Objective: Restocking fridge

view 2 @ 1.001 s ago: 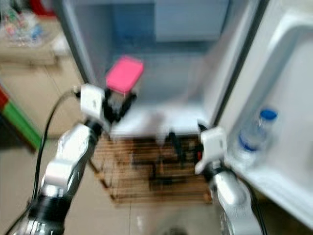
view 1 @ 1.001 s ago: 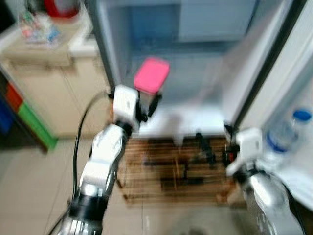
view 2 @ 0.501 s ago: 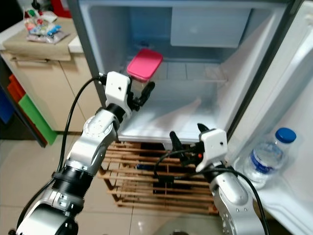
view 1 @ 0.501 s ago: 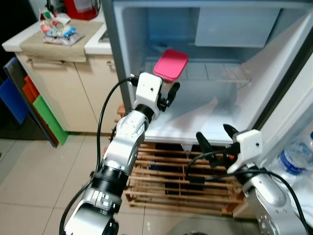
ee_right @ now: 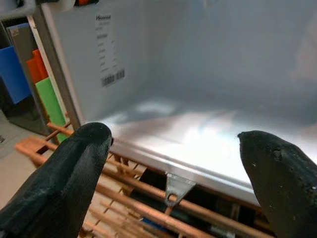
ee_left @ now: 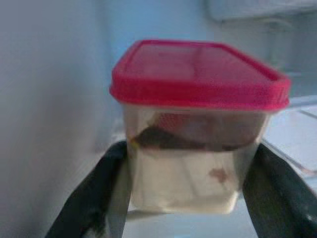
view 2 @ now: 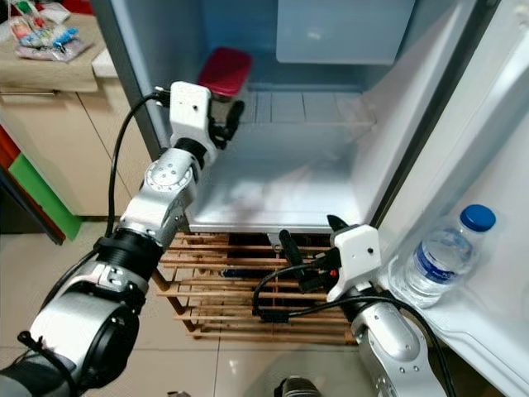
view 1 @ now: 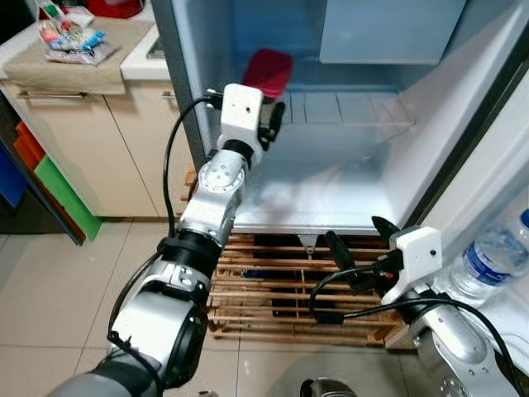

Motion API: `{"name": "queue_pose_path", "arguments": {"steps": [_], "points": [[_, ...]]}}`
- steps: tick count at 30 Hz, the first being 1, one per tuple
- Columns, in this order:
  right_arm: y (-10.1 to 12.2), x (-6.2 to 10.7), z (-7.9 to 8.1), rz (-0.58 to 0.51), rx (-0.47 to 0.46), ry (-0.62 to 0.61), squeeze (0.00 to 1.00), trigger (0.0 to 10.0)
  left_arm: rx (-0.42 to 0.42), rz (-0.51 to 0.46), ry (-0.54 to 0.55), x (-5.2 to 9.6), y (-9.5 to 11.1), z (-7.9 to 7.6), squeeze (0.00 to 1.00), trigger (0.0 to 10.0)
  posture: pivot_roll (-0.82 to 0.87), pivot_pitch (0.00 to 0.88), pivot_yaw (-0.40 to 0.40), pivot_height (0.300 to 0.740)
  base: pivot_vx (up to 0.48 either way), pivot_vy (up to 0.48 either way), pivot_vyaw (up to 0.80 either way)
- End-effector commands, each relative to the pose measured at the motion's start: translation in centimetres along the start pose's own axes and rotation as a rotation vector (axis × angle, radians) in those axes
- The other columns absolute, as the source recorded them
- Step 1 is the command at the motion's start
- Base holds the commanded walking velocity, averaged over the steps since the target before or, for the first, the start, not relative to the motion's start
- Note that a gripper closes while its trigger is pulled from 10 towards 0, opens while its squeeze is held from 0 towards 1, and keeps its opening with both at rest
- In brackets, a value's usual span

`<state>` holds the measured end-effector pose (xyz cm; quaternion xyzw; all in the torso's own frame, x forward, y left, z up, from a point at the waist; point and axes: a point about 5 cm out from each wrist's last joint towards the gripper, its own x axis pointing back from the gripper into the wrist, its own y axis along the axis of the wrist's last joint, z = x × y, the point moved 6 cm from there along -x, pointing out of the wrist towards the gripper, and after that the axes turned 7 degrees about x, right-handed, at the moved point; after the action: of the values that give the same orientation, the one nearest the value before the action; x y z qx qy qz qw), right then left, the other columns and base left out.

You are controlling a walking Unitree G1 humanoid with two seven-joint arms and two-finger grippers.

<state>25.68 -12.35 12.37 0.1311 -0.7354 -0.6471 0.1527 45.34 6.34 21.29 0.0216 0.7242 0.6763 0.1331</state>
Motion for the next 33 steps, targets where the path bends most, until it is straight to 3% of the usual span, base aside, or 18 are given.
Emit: {"name": "queue_pose_path", "arguments": {"steps": [1,8,14,21,33], "points": [[0.3,0.3,-0.2,-0.002,0.004,-0.017,0.00,10.0,0.014,0.013,0.060,-0.4,0.3,1.7,0.00,10.0,-0.26,0.152,0.050,0.740,0.000,0.000,0.00],[0.7,0.5,-0.6,0.002,0.012,-0.024,0.00,10.0,0.110,0.017,0.134,-1.3,1.2,2.6,0.00,10.0,-0.29,0.169,0.047,0.740,0.000,0.000,0.00],[0.8,0.8,-0.3,0.008,0.014,-0.024,0.00,10.0,0.175,-0.008,0.143,-2.1,2.9,2.2,0.00,10.0,-0.30,0.175,0.049,0.740,0.000,0.000,0.00],[0.8,0.9,-0.2,0.020,0.012,-0.023,0.00,10.0,0.144,-0.007,0.140,-2.9,4.4,2.0,0.00,10.0,-0.30,0.175,0.048,0.740,0.000,0.000,0.00],[0.9,0.7,-0.1,0.021,0.014,-0.021,0.00,10.0,0.111,-0.034,0.165,-3.6,7.3,3.3,0.00,10.0,-0.30,0.166,0.049,0.740,0.000,0.000,0.00]]}}
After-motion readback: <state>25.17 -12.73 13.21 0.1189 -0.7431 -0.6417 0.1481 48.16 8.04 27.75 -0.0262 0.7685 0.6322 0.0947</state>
